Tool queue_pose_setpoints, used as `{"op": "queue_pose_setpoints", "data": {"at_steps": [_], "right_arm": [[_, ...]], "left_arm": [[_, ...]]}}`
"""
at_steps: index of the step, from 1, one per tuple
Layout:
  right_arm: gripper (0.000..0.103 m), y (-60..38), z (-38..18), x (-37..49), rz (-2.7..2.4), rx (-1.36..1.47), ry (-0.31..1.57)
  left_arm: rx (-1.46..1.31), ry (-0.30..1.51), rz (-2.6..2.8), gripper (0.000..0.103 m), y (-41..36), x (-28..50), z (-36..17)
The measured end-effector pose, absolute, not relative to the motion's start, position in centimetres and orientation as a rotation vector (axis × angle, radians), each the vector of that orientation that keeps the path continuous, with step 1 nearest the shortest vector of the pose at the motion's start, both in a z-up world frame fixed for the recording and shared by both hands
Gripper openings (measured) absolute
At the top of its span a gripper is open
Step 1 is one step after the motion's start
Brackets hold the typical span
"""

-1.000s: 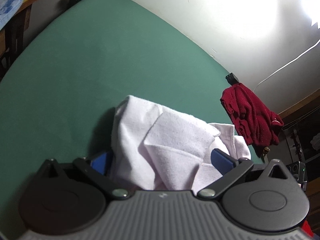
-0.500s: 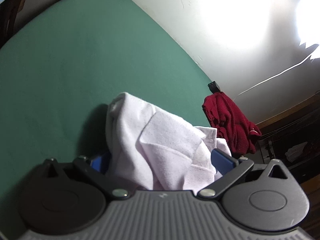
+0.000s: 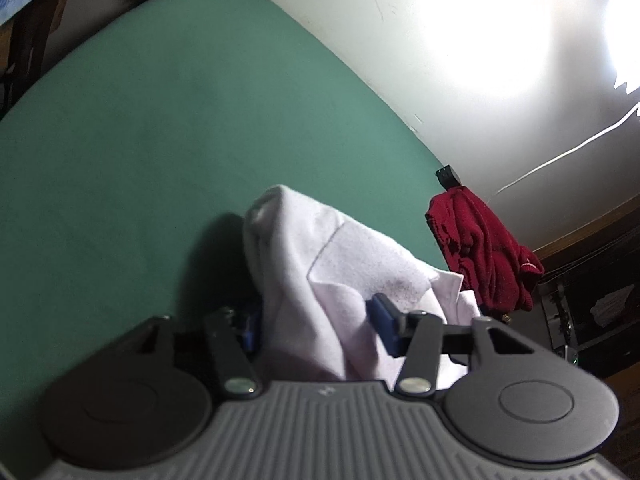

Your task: Fold clothes

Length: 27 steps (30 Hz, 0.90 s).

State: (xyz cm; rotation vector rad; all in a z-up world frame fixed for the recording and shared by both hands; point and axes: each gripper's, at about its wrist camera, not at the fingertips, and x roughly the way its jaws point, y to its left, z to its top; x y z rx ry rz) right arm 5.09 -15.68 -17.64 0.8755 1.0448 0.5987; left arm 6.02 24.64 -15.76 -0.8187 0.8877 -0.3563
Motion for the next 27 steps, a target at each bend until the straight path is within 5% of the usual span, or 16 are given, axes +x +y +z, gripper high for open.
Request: {"op": "queue_pose_setpoints", "data": {"at_steps": [6, 17, 27], "right_arm": [[0.027, -14.7, -15.7, 5.2, 0.652, 0.886, 1.023], [0.027, -10.0, -7.6, 15.9, 0.766, 0.756, 0.859], [0.027, -3.8, -12.6, 25.0, 0.741, 0.695, 0.868]], "left_arm": [[-0.831, 0.882, -0.329, 0.028, 24.2, 6.1, -14.5], [-0.63, 0.72, -0.32, 0.028, 25.8, 16.5, -4.8], [-0.526, 0.796, -0.117, 0.026, 30.3, 25.1, -8.4]]}}
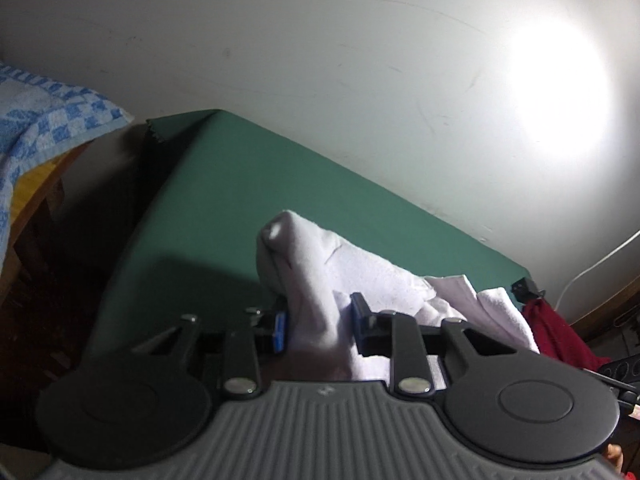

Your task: Fold clothes

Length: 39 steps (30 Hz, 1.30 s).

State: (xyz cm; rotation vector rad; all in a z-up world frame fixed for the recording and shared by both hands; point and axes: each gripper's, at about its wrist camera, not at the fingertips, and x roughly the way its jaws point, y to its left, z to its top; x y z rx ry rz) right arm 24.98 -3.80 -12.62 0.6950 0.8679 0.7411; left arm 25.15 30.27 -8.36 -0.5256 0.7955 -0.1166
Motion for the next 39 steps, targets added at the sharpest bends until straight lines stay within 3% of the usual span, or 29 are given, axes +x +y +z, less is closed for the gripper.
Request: {"op": "queue_pose_setpoints", "data": {"at_steps": [8, 12, 17, 20, 22, 24, 26, 28, 30, 33, 36, 38, 39], "right_arm": [[0.027, -3.7, -15.5, 26.5, 0.751, 0.68, 0.879], [0.027, -3.0, -14.1, 27.3, 0.816, 0.658, 0.846], [0.027, -1.6, -14.7, 28.4, 0.863, 0.698, 0.827], [0.027, -0.4, -16.3, 28.5, 0.819, 0.675, 0.862], [0.034, -0.2, -17.0, 28.5, 0.783, 0.663, 0.874], [0.043, -1.1, -17.2, 28.4, 0.767, 0.68, 0.886], [0.045, -2.4, -16.6, 27.8, 0.742, 0.703, 0.864], [0.045, -4.0, -15.0, 26.2, 0.673, 0.691, 0.796], [0.039, -4.8, -13.3, 24.7, 0.626, 0.643, 0.706], [0.034, -3.2, -10.6, 23.9, 0.69, 0.539, 0.62], [0.028, 0.5, -9.8, 24.7, 0.668, 0.412, 0.654], [0.025, 2.3, -10.2, 25.4, 0.604, 0.317, 0.667], [0.024, 3.0, -10.4, 25.6, 0.606, 0.28, 0.674]], "left_arm": [[-0.541, 0.81, -0.076, 0.027, 32.5, 24.0, -11.6], [-0.538, 0.754, -0.065, 0.012, 32.4, 22.8, -10.5], [-0.541, 0.657, -0.023, 0.012, 34.4, 22.7, -8.3], [-0.553, 0.737, -0.021, 0.013, 35.6, 24.0, -9.9], [-0.492, 0.791, 0.023, 0.018, 35.2, 23.8, -11.3], [-0.498, 0.776, 0.04, 0.033, 35.7, 23.0, -11.7], [-0.502, 0.725, 0.066, 0.042, 36.4, 21.4, -10.6], [-0.429, 0.658, 0.126, 0.044, 36.5, 19.7, -8.9], [-0.371, 0.607, 0.162, 0.034, 36.3, 18.6, -7.5], [-0.308, 0.557, 0.088, 0.033, 34.2, 18.2, -5.9], [-0.253, 0.626, 0.002, 0.037, 31.5, 20.3, -7.3], [-0.228, 0.703, 0.014, 0.027, 30.3, 21.9, -9.3], [-0.203, 0.738, 0.023, 0.028, 29.8, 22.3, -10.5]]}}
